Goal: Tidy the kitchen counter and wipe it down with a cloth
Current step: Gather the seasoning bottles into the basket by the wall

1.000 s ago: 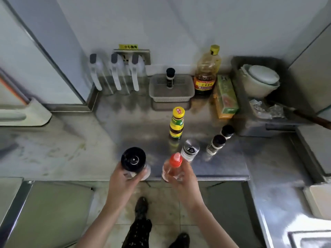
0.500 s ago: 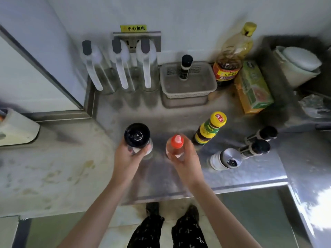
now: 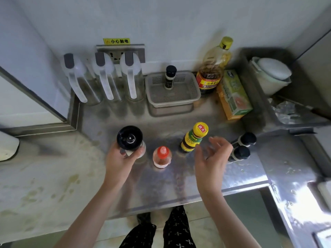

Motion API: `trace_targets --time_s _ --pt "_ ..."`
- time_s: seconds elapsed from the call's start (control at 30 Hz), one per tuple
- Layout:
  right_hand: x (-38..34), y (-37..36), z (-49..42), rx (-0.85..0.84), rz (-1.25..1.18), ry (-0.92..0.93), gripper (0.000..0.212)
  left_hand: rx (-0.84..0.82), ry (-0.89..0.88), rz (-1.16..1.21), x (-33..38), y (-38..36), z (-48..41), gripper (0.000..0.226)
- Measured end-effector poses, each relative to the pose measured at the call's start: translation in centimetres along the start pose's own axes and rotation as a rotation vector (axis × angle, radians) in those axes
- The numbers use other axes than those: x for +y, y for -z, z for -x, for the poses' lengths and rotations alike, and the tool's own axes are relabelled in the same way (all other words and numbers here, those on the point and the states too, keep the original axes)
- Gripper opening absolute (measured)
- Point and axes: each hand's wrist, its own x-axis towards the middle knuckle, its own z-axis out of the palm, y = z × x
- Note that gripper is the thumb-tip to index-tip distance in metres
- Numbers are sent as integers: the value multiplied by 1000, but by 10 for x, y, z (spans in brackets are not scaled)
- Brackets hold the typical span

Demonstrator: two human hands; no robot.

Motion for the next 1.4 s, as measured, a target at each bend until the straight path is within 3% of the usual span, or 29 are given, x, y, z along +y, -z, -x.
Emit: trace_targets --time_s 0.13,0.23,0.3,0.37,0.5,0.63,0.93,1.07,1.13,1.4 --pt "5 -35 -22 -54 8 -195 71 -23 -24 20 5 -12 -7 37" --pt "11 -50 -32 -56 45 -248 53 -30 -4 33 5 -22 -20 41" --pt "14 -52 -43 -81 90 -222 35 -33 -4 26 2 -31 -35 56" --pt "13 -51 -61 -108 78 -188 32 -34 -26 35 2 -38 -51 61" --pt "-7 -47 -110 -106 9 -32 41 -27 -73 56 5 -50 -76 42" --pt "-28 -57 -156 -21 -41 95 53 13 -81 19 4 -54 -89 50" --pt "10 -123 -231 -177 37 142 49 42 -48 19 -14 -67 -102 52" --pt "23 -143 -254 -156 102 206 45 54 -50 10 -24 -69 -107 62" --pt "23 -152 -268 -154 129 260 41 54 -65 17 -25 -70 -107 55" --pt "37 -168 -290 -165 135 264 58 42 -93 -59 -26 -66 -108 55"
